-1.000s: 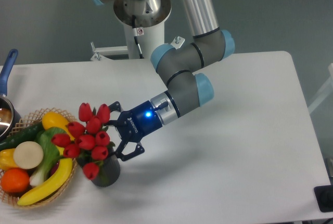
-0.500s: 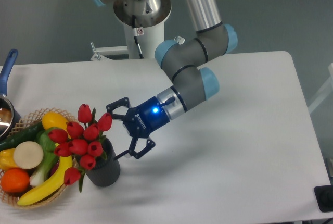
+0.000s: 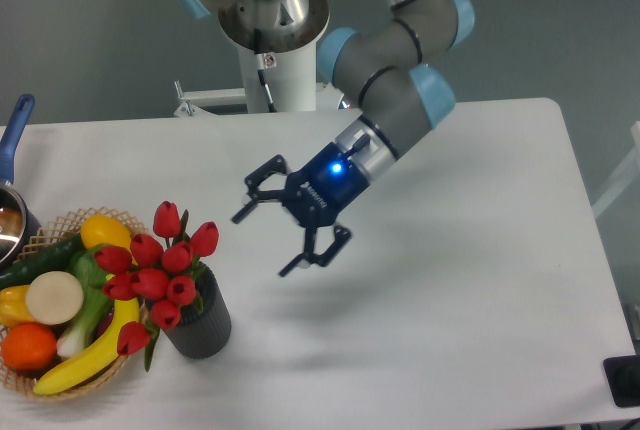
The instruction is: Insert the flowers into the vase
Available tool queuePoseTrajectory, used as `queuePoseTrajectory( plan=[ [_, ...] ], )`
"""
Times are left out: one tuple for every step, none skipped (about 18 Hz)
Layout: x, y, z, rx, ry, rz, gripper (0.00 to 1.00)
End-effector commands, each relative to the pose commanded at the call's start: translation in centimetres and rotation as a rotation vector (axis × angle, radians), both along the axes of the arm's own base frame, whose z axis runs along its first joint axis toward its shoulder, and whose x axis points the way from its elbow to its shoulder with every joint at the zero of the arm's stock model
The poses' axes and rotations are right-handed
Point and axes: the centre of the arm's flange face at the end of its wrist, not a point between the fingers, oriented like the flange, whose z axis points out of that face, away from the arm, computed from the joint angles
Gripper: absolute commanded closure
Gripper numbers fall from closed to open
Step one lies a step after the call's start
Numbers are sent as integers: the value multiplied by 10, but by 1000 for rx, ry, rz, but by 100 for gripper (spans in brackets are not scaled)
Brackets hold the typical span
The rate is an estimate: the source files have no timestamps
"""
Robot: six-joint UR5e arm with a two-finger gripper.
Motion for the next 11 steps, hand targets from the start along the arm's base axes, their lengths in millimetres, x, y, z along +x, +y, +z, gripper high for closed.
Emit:
queuePoseTrajectory(
  plan=[
    [-9, -10, 2, -34, 27, 29, 0],
    [-21, -22, 4, -75, 59, 63, 0],
    [-35, -33, 5, -122, 92, 98, 0],
    [-48, -43, 8, -177, 130, 133, 0],
    [-60, -53, 11, -231, 168, 166, 0],
    [-77, -66, 12, -292, 204, 206, 0],
    [-85, -68, 13, -327, 227, 218, 0],
    [-98, -75, 9, -382, 249, 240, 0],
    [-110, -83, 4, -458, 277, 266, 0],
    [-117, -93, 3, -537, 308, 294, 0],
    [-119, -100, -3, -599, 323, 309, 0]
  ],
)
